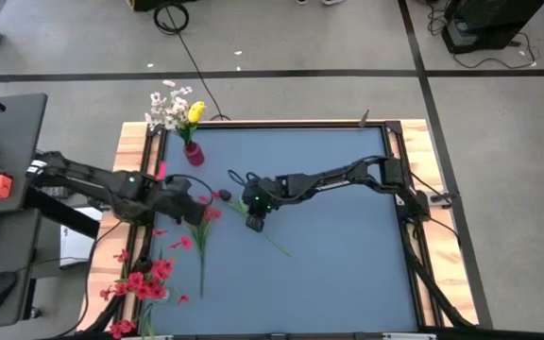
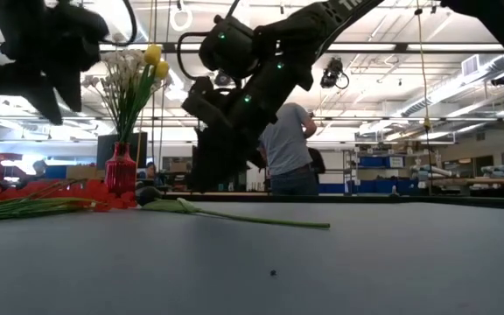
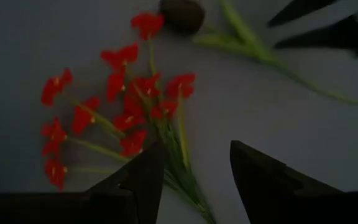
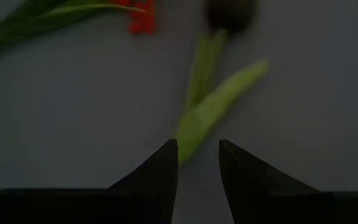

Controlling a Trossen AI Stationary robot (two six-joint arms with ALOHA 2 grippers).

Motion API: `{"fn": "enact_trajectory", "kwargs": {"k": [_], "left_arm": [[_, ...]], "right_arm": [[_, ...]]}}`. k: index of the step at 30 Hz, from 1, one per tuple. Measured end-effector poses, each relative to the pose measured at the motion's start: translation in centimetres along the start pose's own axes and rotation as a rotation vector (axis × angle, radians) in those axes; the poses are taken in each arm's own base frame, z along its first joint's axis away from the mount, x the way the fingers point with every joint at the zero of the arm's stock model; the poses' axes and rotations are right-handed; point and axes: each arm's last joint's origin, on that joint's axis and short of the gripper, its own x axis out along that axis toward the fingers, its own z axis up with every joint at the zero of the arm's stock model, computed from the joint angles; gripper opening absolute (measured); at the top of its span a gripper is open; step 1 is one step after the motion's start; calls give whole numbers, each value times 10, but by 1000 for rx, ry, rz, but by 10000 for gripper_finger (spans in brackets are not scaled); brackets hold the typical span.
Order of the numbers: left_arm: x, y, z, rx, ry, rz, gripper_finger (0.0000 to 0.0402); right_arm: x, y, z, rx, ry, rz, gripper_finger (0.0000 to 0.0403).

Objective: Sort flowers into vase by color
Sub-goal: Put the red flowers into the transparent vase

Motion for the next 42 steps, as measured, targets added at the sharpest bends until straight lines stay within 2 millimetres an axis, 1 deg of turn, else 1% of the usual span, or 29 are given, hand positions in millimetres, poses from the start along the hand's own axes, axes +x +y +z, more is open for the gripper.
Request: {"fn": "enact_trajectory", "kwargs": {"k": [3,7,11,15,17,21,23,27,33,37,42], "left_arm": [[15,-8,-6,-35,43,67,190],[33,-16,-13,-94,113,157,190],[45,-22,-21,-103,151,188,190],[55,-27,-27,-110,159,206,190],[64,-24,-32,-132,173,197,190],[82,-12,-46,-193,201,182,190],[85,-8,-51,-220,200,188,190],[88,-6,-56,-247,196,181,190],[100,-5,-60,-262,184,145,189],[105,-4,-62,-262,182,153,170],[107,-4,-63,-261,180,166,113]], "right_arm": [[-3,-2,0,56,-1,-60,126],[-11,-8,2,133,29,-58,126],[-16,-17,0,152,99,-54,126],[-22,-27,0,131,144,-54,126],[-26,-31,2,122,149,-50,126],[-35,-36,6,96,154,-53,126],[-39,-37,6,81,161,-53,126],[-44,-38,7,57,174,-54,126],[-45,-38,5,43,196,-54,126],[-45,-37,4,44,205,-38,126],[-45,-33,1,33,225,-37,126]]}}
